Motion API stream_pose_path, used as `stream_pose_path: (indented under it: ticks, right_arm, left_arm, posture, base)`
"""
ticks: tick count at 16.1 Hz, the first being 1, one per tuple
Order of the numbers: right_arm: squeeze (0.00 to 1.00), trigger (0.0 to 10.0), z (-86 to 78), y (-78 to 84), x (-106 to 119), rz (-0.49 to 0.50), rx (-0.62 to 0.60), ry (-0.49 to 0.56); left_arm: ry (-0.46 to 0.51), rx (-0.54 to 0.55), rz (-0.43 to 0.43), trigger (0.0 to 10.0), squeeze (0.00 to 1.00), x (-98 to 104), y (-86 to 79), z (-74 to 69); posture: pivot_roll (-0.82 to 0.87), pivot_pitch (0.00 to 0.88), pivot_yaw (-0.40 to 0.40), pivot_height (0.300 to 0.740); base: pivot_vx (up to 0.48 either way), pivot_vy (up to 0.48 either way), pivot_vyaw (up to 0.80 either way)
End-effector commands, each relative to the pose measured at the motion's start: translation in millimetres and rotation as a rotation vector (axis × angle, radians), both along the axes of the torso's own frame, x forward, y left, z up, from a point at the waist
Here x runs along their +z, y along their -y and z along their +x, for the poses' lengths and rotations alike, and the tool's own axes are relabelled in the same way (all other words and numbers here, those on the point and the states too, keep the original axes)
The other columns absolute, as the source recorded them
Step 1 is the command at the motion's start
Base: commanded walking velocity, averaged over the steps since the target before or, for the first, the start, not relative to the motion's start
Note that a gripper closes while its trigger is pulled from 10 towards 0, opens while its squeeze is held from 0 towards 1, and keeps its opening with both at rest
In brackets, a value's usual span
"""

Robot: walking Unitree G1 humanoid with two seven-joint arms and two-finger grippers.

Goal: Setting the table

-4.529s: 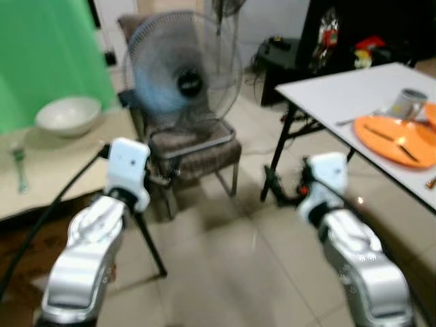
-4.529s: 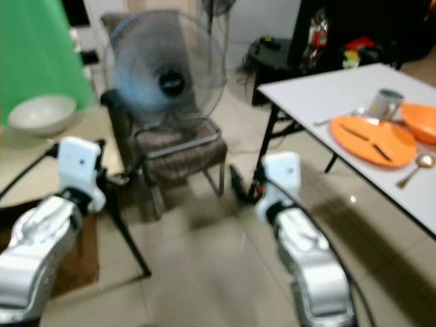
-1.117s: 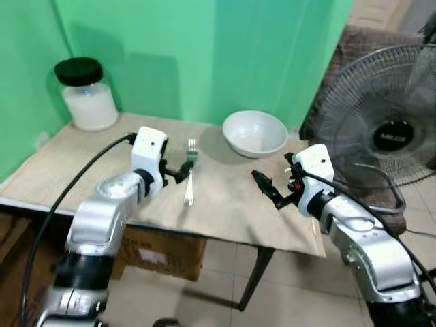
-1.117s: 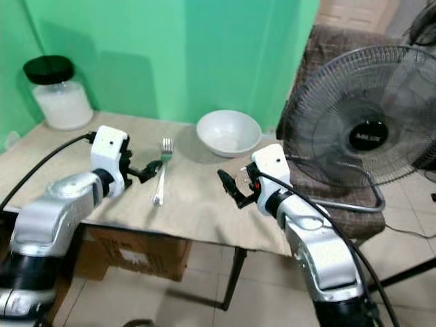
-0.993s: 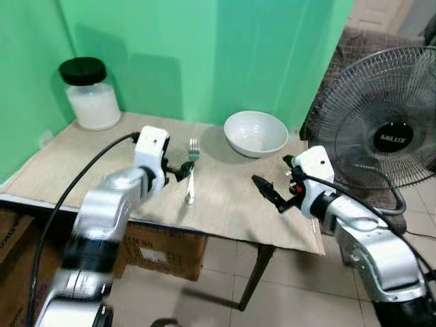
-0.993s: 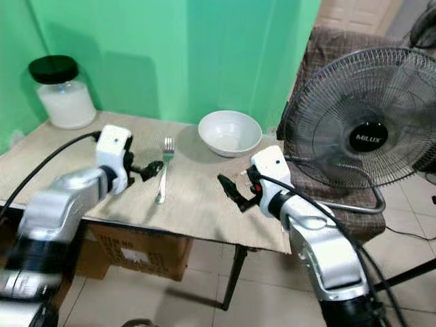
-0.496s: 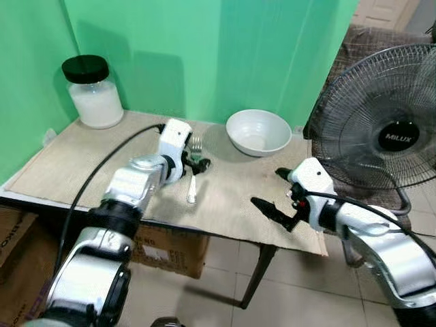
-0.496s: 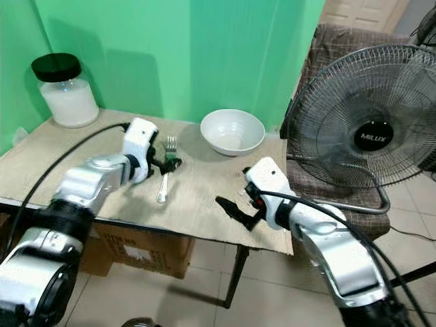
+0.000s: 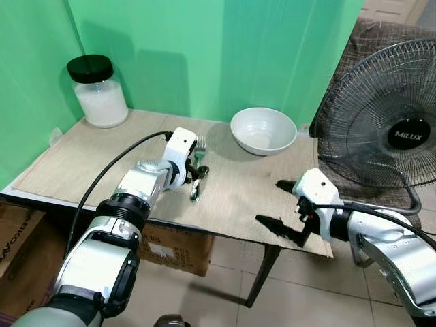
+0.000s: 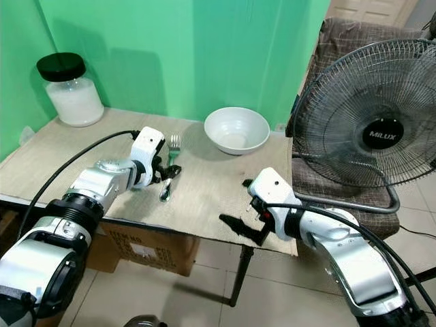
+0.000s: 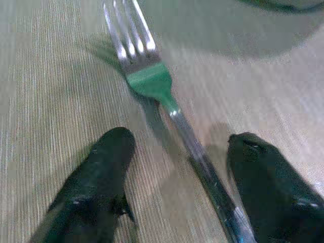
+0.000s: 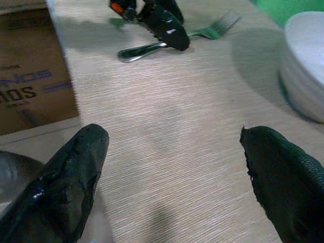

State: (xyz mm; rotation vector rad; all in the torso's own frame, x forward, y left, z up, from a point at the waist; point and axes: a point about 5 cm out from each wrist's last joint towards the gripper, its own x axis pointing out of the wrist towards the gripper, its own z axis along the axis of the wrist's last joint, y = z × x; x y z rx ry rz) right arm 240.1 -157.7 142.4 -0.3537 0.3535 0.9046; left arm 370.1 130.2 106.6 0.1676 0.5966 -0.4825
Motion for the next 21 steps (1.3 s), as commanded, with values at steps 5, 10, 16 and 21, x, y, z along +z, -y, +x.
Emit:
stream_pose_path:
  ticks: [5, 10, 16, 21]
  right_arm:
    - [0.00, 10.0, -6.6, -0.4, -0.9, -0.007, 0.048, -0.026]
    - [0.00, 10.0, -7.7, 0.8, -0.5, -0.014, 0.068, -0.035]
    - [0.00, 10.0, -9.7, 0.9, -2.0, -0.020, 0.084, -0.046]
    - [0.00, 10.0, -11.9, 0.4, -3.1, -0.023, 0.093, -0.052]
  left_arm:
    - [0.027, -0.035, 0.027, 0.0, 0.00, 5.7, -1.8, 6.2]
    - [0.031, -0.060, 0.033, 0.0, 0.00, 7.9, 1.1, 8.2]
    - [0.014, -0.084, 0.045, 0.0, 0.00, 5.2, -1.5, 7.1]
    - [0.003, -0.092, 0.051, 0.0, 0.00, 2.6, -4.0, 5.7]
  posture:
    - [0.11, 0.000, 0.014, 0.740]
    - [0.11, 0.000, 0.004, 0.740]
    - [0.11, 0.000, -0.003, 0.740]
    - [0.11, 0.000, -0.003, 0.740]
  base:
    - [0.000, 0.000, 0.00]
    - [0.000, 0.000, 0.00]
    - [0.000, 0.000, 0.00]
    - [0.000, 0.000, 0.00]
